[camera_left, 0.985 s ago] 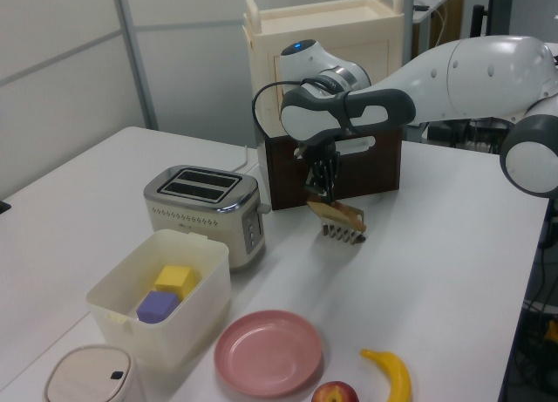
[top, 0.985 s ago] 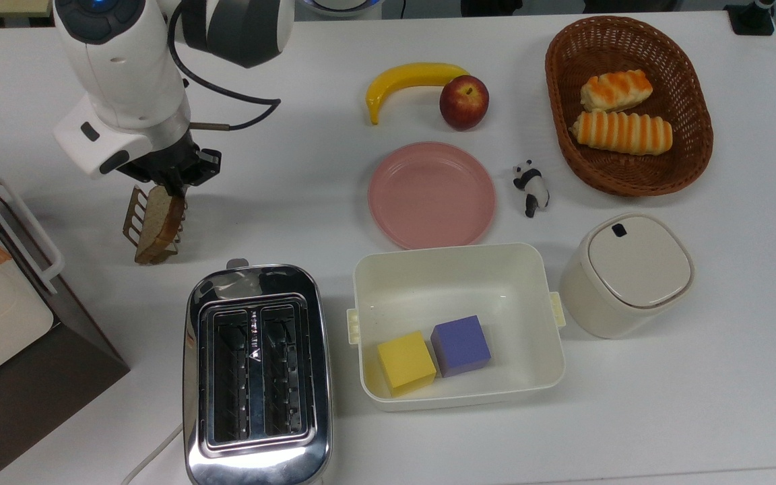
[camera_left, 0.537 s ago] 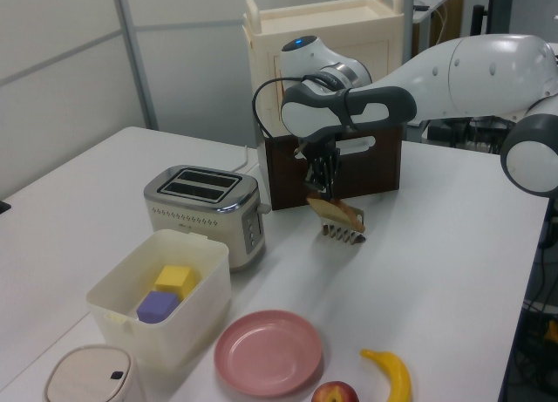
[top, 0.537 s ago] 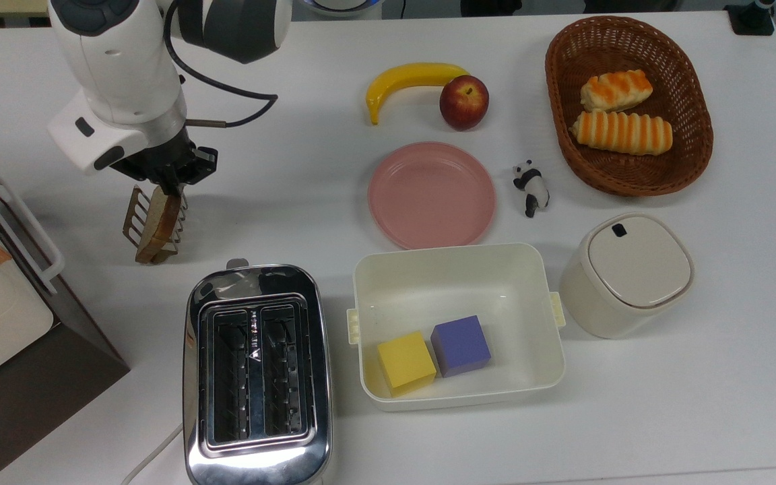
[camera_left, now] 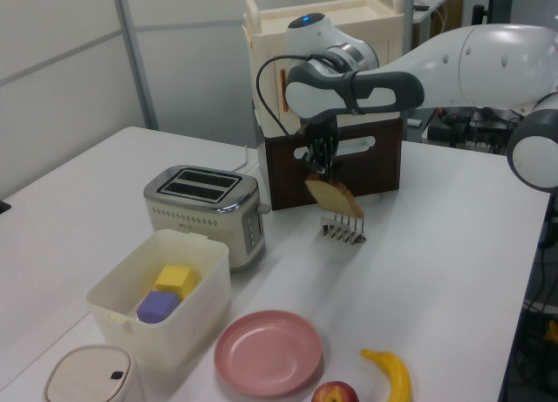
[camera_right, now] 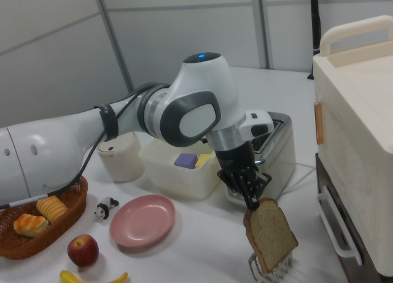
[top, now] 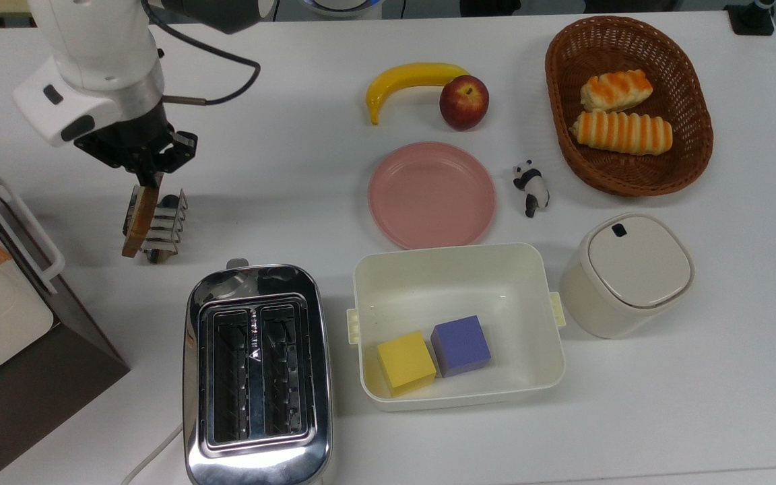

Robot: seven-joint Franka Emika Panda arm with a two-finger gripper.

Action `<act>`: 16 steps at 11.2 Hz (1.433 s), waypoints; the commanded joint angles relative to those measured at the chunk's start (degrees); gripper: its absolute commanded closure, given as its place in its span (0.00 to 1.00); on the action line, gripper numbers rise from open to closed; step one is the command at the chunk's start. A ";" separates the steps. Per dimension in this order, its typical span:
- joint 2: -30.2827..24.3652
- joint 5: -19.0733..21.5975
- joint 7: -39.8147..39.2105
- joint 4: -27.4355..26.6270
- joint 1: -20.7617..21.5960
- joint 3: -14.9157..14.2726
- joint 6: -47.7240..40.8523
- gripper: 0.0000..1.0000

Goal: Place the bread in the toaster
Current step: 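Lift the bread slice up out of the toast rack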

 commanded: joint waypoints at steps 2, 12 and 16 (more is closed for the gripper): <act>-2.23 2.59 -0.41 1.10 0.36 -0.39 3.29 0.91; -1.17 -0.55 0.30 -3.28 1.15 0.14 3.75 0.00; -1.09 -0.56 -1.64 -6.71 2.11 0.58 2.42 0.00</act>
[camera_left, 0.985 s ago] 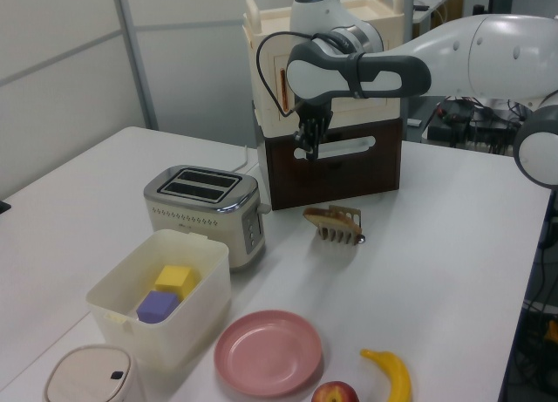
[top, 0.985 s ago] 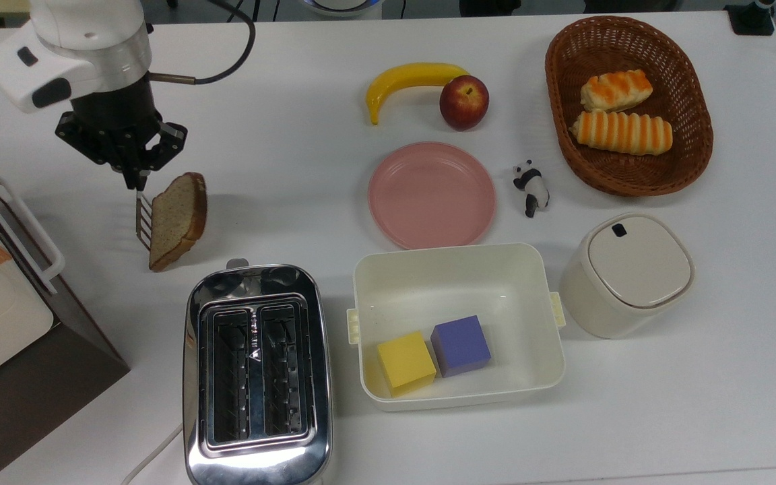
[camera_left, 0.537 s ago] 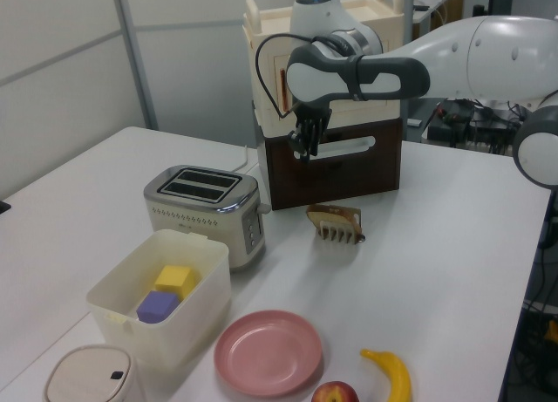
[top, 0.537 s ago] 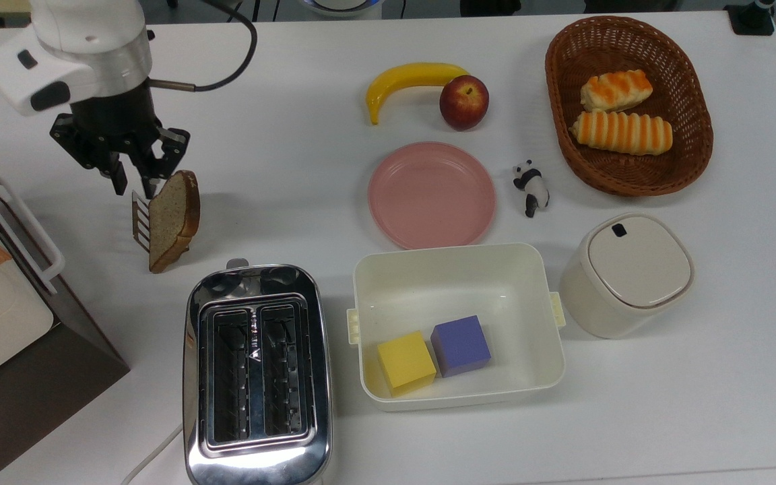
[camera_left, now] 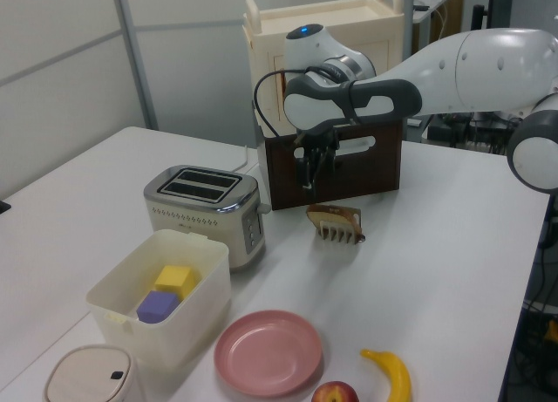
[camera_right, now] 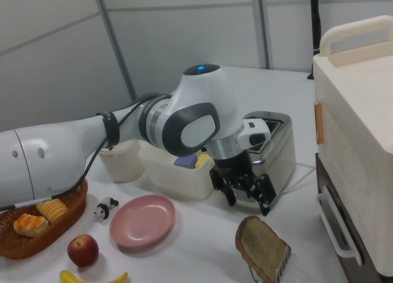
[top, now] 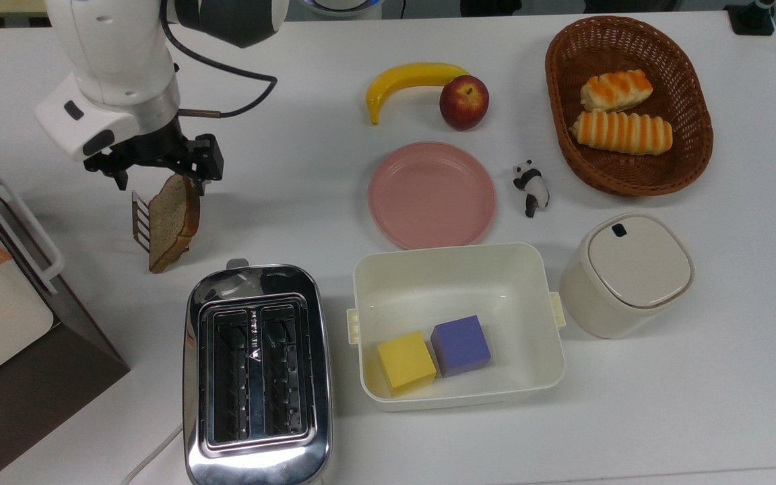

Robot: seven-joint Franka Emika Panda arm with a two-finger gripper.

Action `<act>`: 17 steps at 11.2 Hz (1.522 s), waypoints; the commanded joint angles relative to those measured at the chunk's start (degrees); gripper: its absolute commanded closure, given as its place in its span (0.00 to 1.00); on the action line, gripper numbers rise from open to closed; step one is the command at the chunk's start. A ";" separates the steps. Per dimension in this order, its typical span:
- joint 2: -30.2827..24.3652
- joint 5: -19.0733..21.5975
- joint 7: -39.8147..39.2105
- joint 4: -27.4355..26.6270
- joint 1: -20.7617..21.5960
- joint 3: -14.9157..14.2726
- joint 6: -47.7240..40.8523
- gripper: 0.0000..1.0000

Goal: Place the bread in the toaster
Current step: 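Lift the bread slice up out of the toast rack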

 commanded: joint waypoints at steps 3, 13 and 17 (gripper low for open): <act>0.97 -2.76 -1.36 -4.01 1.90 0.13 -0.83 0.03; 0.63 -4.53 -5.67 -2.26 1.55 -0.66 -0.83 1.00; -1.56 -4.35 -5.58 -0.93 1.38 -1.89 -0.74 1.00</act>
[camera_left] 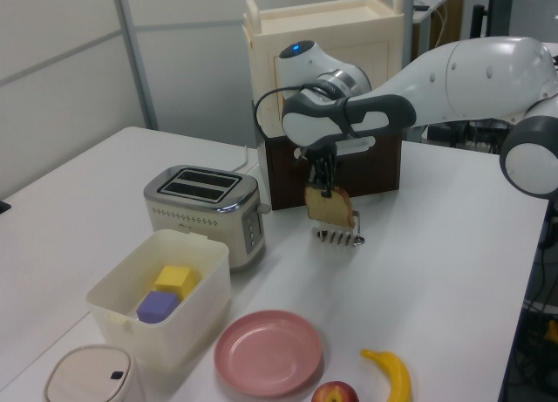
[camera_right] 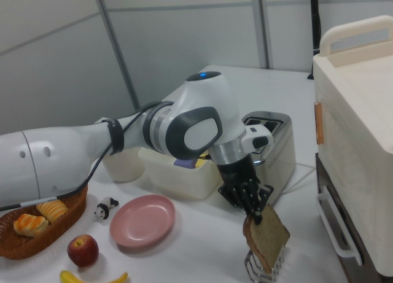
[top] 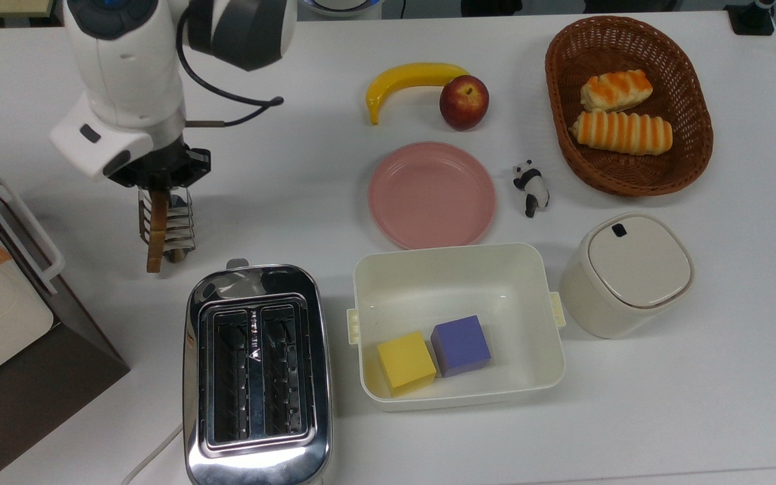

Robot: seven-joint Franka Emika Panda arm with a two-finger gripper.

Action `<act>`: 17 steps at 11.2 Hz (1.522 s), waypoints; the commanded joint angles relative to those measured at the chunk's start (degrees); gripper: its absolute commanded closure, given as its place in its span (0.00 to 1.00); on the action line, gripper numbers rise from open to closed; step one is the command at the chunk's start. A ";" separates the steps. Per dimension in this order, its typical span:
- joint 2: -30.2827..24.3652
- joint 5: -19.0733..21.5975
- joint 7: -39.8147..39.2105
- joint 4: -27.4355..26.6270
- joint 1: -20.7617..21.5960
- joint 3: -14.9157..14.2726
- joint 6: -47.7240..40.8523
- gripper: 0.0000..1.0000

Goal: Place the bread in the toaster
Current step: 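Lift the bread slice up out of the toast rack, then carry the held bread slice over the toaster slot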

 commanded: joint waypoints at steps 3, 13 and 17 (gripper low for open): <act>-4.30 2.69 0.95 1.72 -0.62 -0.62 0.14 1.00; -4.57 19.67 21.52 4.71 -0.71 1.13 25.61 1.00; -3.86 19.94 21.09 4.72 -0.89 7.19 34.93 1.00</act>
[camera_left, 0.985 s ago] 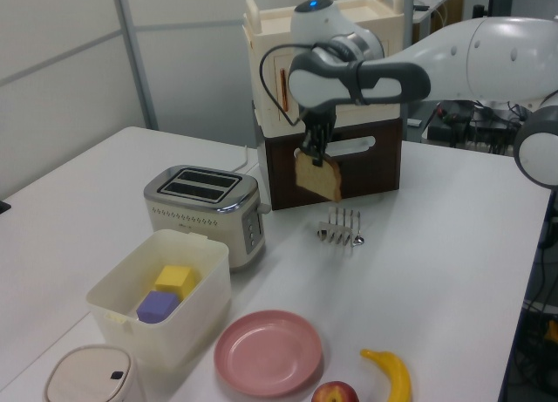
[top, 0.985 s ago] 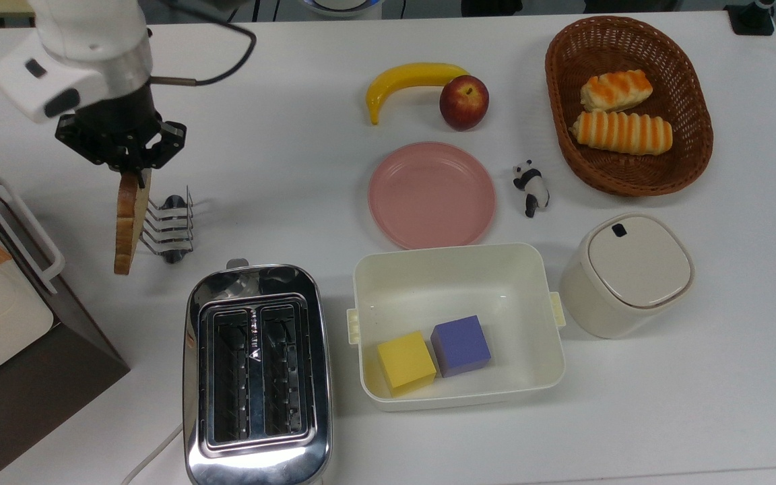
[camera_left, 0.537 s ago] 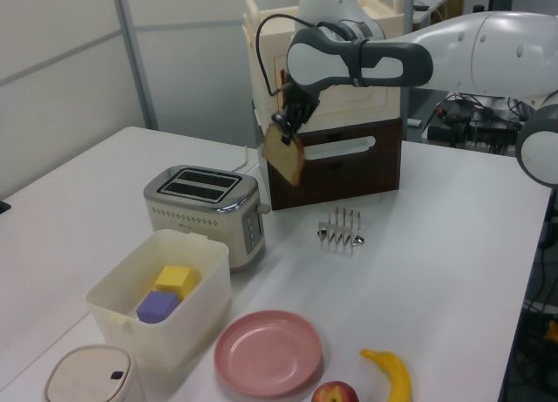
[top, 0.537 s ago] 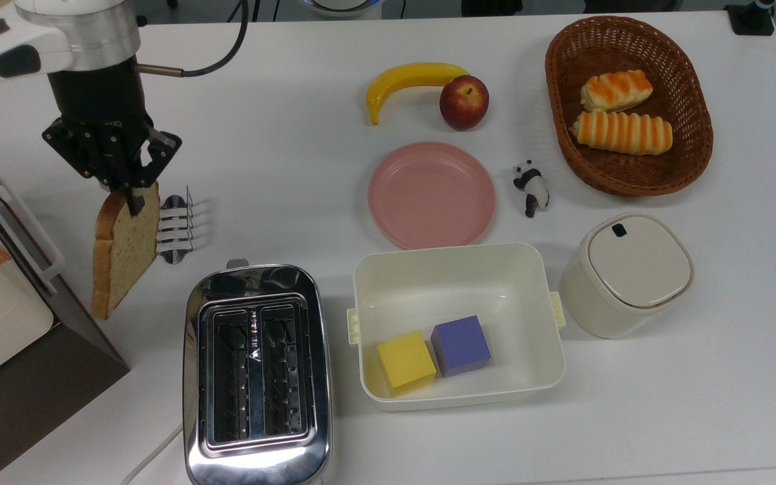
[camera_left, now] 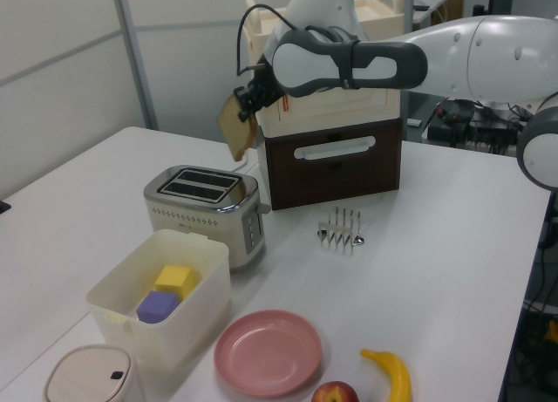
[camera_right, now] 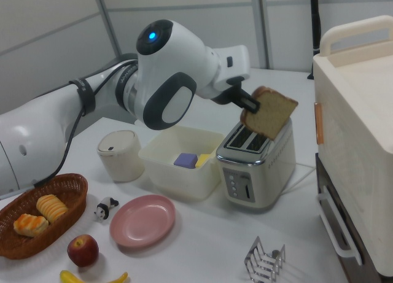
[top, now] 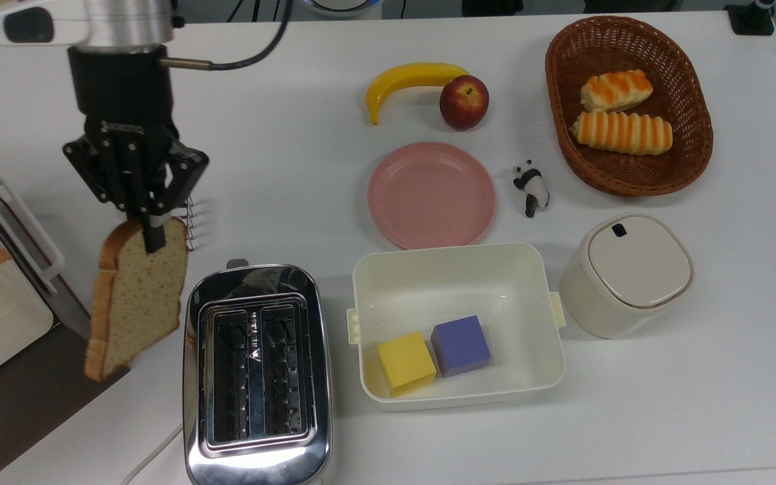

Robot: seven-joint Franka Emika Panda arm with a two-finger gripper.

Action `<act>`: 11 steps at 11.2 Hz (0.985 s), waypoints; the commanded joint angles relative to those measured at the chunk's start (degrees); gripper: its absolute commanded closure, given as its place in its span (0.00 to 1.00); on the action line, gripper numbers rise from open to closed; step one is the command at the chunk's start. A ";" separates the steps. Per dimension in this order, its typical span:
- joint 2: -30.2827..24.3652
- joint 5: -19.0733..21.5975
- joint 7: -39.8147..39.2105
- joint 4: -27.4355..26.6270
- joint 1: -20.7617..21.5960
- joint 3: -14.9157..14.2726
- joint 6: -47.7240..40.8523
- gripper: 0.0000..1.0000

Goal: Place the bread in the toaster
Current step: 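Carry the held bread slice over the toaster slot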

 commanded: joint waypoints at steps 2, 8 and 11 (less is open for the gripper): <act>0.23 0.90 -0.94 -0.89 0.15 4.36 5.94 1.00; 1.20 0.37 -6.22 -3.35 0.32 5.42 4.46 1.00; 0.94 0.45 -8.94 -3.18 0.06 5.42 -3.61 1.00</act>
